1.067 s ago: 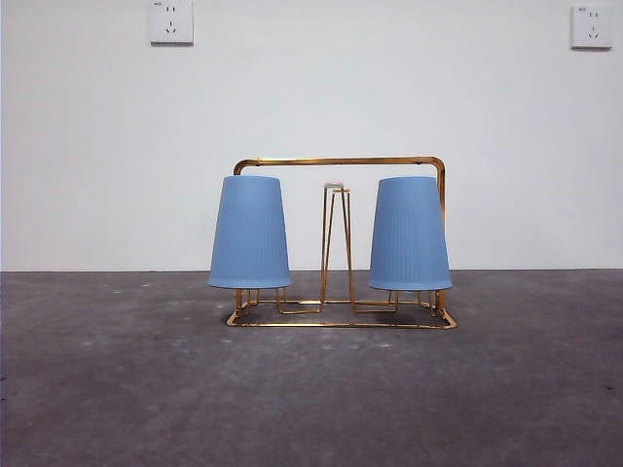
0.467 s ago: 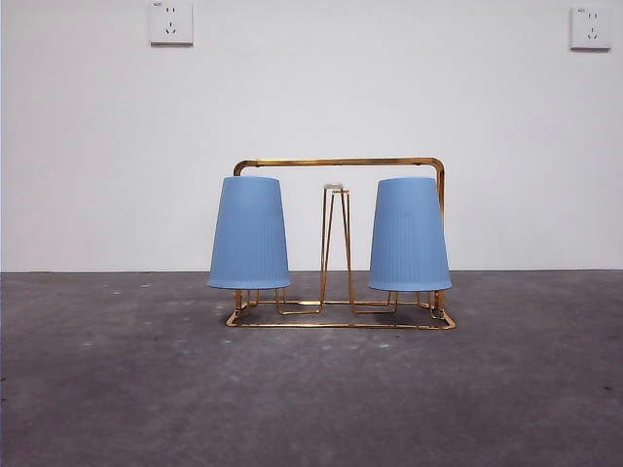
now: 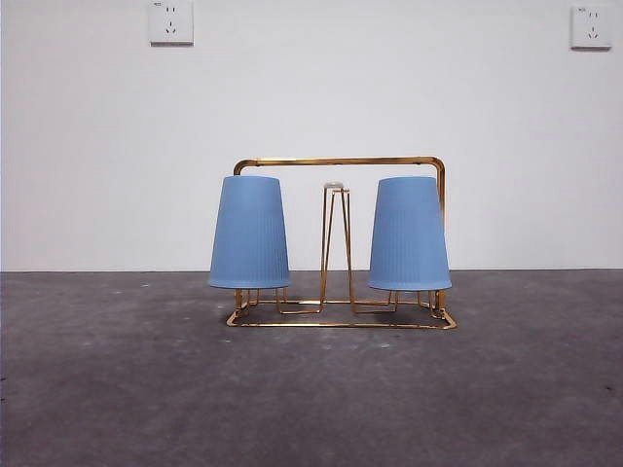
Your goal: Pick up cup 1,put cup 1 in the cup rack,pick up cup 2,put cup 2 in the cup rack
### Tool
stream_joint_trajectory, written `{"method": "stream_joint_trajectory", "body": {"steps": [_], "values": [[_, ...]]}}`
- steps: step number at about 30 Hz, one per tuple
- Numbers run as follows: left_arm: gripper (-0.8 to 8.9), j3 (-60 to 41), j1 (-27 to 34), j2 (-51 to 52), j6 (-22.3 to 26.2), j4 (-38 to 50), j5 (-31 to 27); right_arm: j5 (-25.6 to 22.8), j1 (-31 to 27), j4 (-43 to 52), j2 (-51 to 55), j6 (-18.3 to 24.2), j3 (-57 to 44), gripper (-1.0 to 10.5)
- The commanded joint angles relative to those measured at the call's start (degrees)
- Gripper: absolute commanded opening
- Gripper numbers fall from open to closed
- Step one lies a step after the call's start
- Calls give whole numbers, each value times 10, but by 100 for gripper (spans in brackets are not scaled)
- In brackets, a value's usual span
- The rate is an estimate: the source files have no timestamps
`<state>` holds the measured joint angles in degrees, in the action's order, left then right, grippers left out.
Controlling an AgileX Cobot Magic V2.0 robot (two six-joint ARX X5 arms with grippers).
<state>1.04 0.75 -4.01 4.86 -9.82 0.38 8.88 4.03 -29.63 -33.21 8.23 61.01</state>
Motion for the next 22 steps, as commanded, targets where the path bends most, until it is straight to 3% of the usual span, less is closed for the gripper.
{"method": "stream_joint_trajectory", "body": {"steps": [1,7,10,14,20,22], "values": [[-3,-6,2,0,-3,3,0,1,-11,91,46,10,-122,2],[-3,-6,2,-1,-3,3,0,-16,-15,230,137,5,-331,2],[-3,-6,2,-1,-3,3,0,-50,-15,269,182,-24,-417,2],[-3,-6,2,-1,-3,3,0,-90,-15,285,245,-57,-510,2],[-3,-6,2,-1,-3,3,0,-92,-15,297,312,-80,-600,2],[-3,-6,2,-1,-3,3,0,-96,-16,254,327,-80,-602,2]]}}
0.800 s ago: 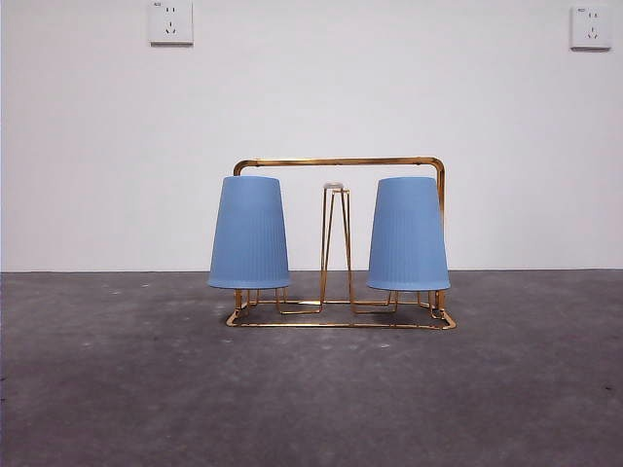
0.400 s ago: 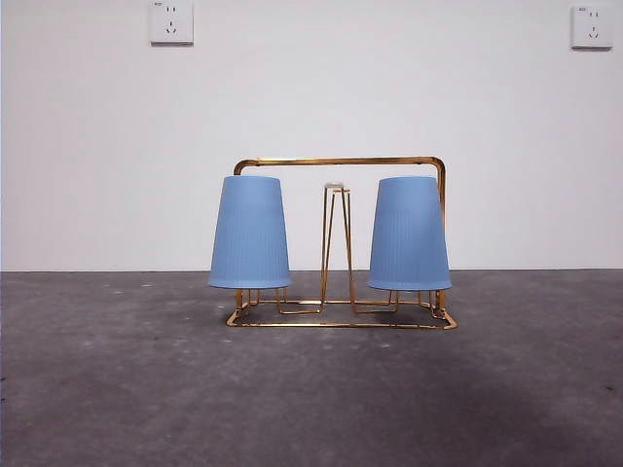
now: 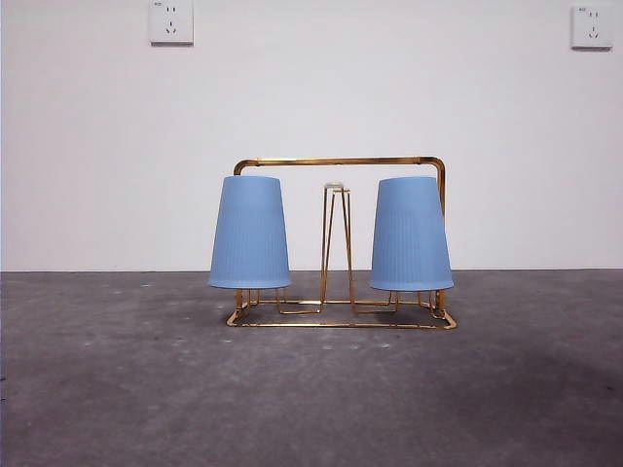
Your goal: Pick up cup 1,put cup 1 in the cup rack,pick up cup 2,put cup 2 in the cup rack
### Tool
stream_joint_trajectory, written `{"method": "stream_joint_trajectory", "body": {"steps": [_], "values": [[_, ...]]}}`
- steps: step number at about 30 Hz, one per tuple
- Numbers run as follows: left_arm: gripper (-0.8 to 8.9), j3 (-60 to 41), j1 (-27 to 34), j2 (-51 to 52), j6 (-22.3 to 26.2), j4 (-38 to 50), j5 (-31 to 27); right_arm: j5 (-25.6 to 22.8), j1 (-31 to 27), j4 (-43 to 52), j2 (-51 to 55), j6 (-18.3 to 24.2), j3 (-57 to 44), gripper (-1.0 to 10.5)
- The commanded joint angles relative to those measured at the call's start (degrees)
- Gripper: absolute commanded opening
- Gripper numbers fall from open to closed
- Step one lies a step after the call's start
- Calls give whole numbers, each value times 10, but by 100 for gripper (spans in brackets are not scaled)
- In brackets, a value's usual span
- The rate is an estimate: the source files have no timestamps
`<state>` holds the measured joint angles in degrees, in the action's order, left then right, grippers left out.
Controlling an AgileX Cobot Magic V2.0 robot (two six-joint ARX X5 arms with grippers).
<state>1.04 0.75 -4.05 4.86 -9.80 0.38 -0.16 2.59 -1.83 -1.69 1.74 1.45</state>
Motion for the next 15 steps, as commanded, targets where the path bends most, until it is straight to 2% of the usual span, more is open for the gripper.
{"method": "stream_joint_trajectory", "body": {"steps": [1,6,15], "values": [[-3,-6,2,-1,-3,3,0,-10,-1,-39,13,-15,-6,2],[-3,-6,2,-1,-3,3,0,-18,-1,-92,12,-15,-6,2],[-3,-6,2,-1,-3,3,0,-18,0,-88,13,-22,-6,2]]}}
